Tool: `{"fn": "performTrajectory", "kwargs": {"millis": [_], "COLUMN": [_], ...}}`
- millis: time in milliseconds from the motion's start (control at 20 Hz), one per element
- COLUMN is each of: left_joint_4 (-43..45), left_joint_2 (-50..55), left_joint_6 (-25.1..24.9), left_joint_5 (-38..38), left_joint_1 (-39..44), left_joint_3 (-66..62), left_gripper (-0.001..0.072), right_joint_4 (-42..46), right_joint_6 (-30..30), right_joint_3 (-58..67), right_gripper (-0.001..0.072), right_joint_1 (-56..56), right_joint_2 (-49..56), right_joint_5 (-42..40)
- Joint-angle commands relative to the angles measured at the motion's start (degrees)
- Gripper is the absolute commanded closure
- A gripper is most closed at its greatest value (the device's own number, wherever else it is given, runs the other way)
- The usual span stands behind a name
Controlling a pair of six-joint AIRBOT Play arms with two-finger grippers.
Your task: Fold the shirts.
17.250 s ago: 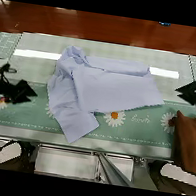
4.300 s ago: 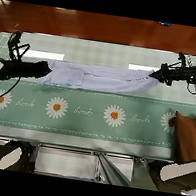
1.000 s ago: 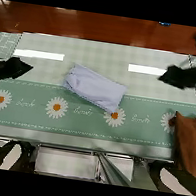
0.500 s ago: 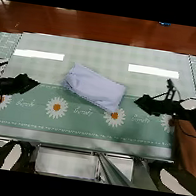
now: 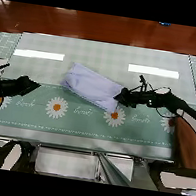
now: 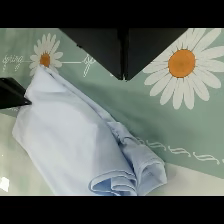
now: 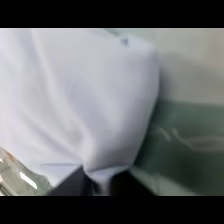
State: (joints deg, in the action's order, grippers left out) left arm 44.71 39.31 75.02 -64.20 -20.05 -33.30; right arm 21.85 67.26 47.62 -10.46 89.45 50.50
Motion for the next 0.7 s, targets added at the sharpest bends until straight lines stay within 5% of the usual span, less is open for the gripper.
{"fn": "performTrajectory", "kwargs": {"millis": [0,200,450,650], "left_joint_4": [0.00,0.02,0.02,0.04], "left_joint_2": [-0.04,-0.02,-0.02,-0.09], "left_joint_6": [0.02,0.00,0.24,-0.07], "left_joint_5": [0.04,0.07,-0.55,-3.45], "left_joint_1": [-0.04,-0.04,-0.02,-0.02], "left_joint_3": [0.02,0.04,1.14,2.10], "left_gripper": [0.0690,0.0690,0.0690,0.0690], "right_joint_4": [-2.25,2.10,22.49,27.78], "right_joint_6": [-1.20,2.84,19.12,25.29], "right_joint_3": [7.67,22.82,52.35,66.99], "right_gripper": [0.0692,0.0692,0.0693,0.0693], "right_joint_1": [-3.82,-4.52,-0.63,7.58], "right_joint_2": [3.89,3.89,3.89,3.65], "right_joint_5": [3.78,9.81,15.98,27.10]}}
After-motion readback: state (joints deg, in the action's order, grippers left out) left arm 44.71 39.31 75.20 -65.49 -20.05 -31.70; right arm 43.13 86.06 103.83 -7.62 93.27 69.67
